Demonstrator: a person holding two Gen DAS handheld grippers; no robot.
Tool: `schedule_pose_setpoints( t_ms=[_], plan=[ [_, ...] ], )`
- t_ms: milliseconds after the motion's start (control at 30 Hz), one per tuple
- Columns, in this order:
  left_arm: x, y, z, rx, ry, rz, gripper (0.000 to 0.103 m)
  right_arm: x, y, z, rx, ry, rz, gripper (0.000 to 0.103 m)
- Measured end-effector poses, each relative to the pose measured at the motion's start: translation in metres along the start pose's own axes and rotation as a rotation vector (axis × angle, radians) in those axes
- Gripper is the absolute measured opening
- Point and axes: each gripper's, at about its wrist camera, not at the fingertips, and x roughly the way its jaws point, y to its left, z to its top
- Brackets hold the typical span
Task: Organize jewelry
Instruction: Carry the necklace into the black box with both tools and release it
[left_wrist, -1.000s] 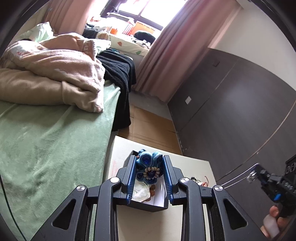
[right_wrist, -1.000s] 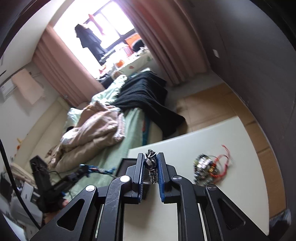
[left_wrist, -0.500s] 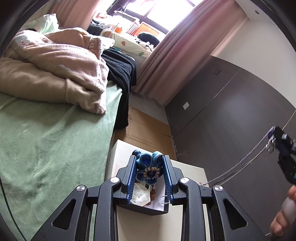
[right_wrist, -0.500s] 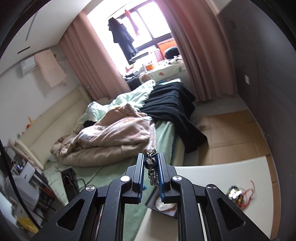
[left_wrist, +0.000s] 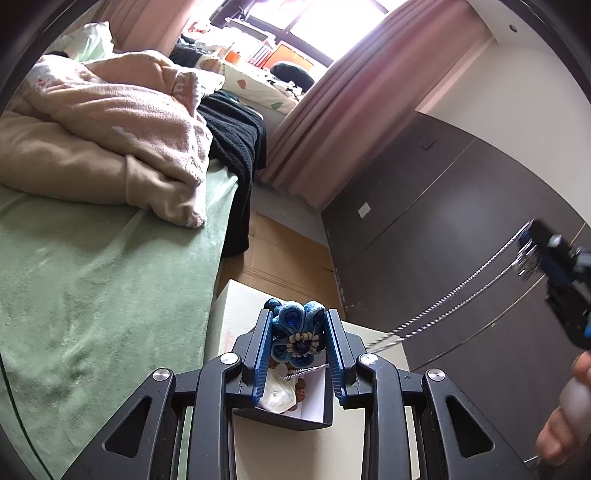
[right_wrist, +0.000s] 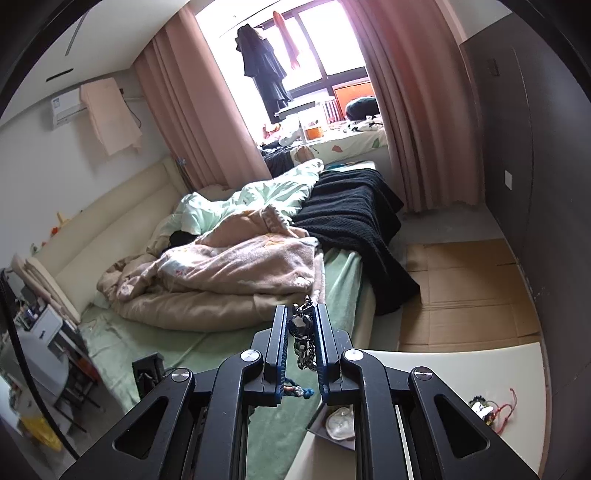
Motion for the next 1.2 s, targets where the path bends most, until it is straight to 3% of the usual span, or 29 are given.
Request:
schedule_pose_setpoints(
  t_ms=[767, 800, 867, 900, 933, 1100, 1200],
  plan=[
    [0.005, 0.006, -0.001, -0.014, 0.008, 0.057, 0.029, 0.111, -0.055, -0.105, 0.158, 0.26, 0.048, 0.015],
    [0.007, 0.004, -0.002, -0.007, 0.016, 0.057, 0.029, 0.116, -0.057, -0.11, 0.16, 0.281, 0.037, 0.017],
    [0.011, 0.001, -0.004, 0.006, 0.028, 0.058, 0.029, 0.128, -0.063, -0.12, 0.178, 0.343, 0.043, 0.04],
    [0.014, -0.002, -0.006, 0.017, 0.038, 0.059, 0.029, 0.132, -0.066, -0.124, 0.193, 0.369, 0.058, 0.059],
    [0.015, -0.004, -0.007, 0.024, 0.044, 0.057, 0.029, 0.131, -0.071, -0.129, 0.208, 0.369, 0.066, 0.063],
    [0.031, -0.015, -0.015, 0.043, 0.093, 0.037, 0.029, 0.108, -0.097, -0.129, 0.284, 0.325, 0.047, 0.063],
    [0.04, -0.022, -0.022, 0.057, 0.125, 0.029, 0.029, 0.083, -0.113, -0.126, 0.304, 0.277, -0.011, 0.064]
  ],
)
